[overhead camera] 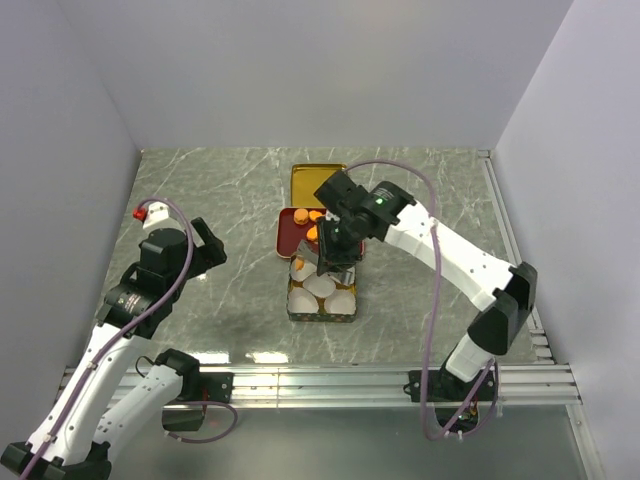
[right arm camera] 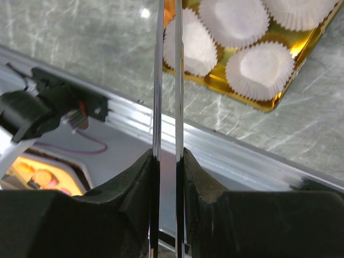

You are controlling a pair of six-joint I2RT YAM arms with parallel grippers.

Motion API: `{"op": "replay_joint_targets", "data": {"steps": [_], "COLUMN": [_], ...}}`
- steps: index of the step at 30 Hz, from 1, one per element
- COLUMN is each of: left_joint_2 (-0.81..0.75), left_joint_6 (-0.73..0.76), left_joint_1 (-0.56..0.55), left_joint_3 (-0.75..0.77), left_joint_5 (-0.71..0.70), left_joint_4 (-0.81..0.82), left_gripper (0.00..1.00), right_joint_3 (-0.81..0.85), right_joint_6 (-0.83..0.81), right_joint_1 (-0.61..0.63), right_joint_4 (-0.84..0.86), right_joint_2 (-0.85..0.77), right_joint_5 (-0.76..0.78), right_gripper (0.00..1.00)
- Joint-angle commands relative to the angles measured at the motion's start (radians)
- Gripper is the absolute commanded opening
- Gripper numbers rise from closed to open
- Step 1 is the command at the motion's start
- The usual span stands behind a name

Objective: Pack the cookies

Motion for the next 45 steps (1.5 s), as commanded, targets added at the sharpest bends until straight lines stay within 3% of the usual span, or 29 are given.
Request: {"op": "replay_joint_targets", "data": {"steps": [1,9,29,45], "left_joint_2": [-0.007,-0.01,-0.01,-0.012], "left_joint_6": [-0.013,-0.013,-0.01,-0.01], "left_joint_1": [-0.003,-0.002,-0.003,-0.003], "left_joint_3": [-0.001,-0.002,-0.002,-0.002], "left_joint_5": [-0.018,-0.019,-0.016,-0.016], "left_joint_4": [0.007,0.007,0.009,0.01], "left_gripper": [0.92,0.93,0.92,0.91], "right_joint_3": [0.024,0.105,0.108,0.11], "right_joint_6": [0.015,-0.013,-0.031,-0.019], "right_joint_1": [0.01,0.011,0.013,0.014], "right_joint_4": [0.065,0.04,0.056,0.049], "right_joint_2": [0.04,0.138,0.215,0.201], "right_joint_5": [0.064,0.132,0.167,0.167], "right_gripper": [0.16,0.15,0.15,0.36]}}
